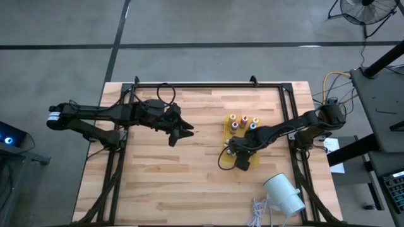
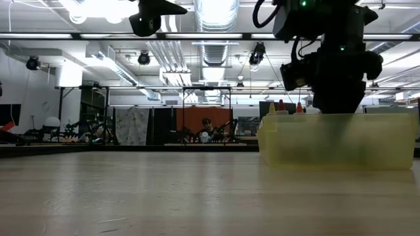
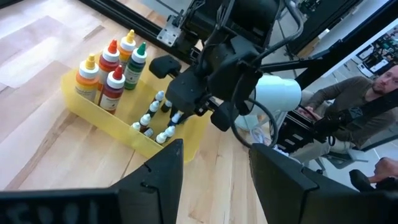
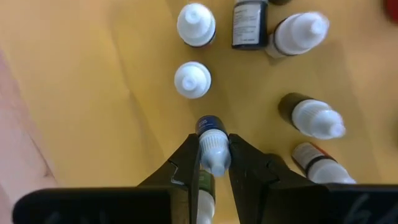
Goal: Pick & Place food coloring
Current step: Put the small dark blue food coloring bottle into the yellow bin, then return to Home Position
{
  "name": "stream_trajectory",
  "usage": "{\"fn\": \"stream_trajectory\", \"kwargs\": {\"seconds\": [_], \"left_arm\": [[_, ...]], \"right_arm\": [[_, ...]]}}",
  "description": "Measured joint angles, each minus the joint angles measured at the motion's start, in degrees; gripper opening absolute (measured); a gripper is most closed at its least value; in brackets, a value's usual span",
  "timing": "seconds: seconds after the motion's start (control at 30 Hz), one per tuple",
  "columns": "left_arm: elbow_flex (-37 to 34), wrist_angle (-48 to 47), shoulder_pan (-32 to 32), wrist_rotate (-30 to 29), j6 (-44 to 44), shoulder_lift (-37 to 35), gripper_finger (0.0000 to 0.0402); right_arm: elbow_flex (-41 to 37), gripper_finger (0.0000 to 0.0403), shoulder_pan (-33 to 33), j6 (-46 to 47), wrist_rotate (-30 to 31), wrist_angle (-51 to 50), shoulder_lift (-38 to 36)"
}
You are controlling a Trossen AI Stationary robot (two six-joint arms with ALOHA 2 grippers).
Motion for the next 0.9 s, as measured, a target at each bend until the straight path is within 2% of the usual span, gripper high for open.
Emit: {"fn": "stream_trajectory", "kwargs": {"seconds": [0.5, 0.9], "left_arm": [[0.0, -0.06, -0.01, 0.01, -1.01, 0.0, 0.0155], [0.0, -0.06, -0.01, 0.03, -1.05, 0.0, 0.0155]], "right_arm": [[0.15, 0.0057, 0.02, -0.39, -0.83, 0.73, 1.98], [-0.04, 0.0138, 0.04, -0.17, -1.42, 0.57, 2.09]]}}
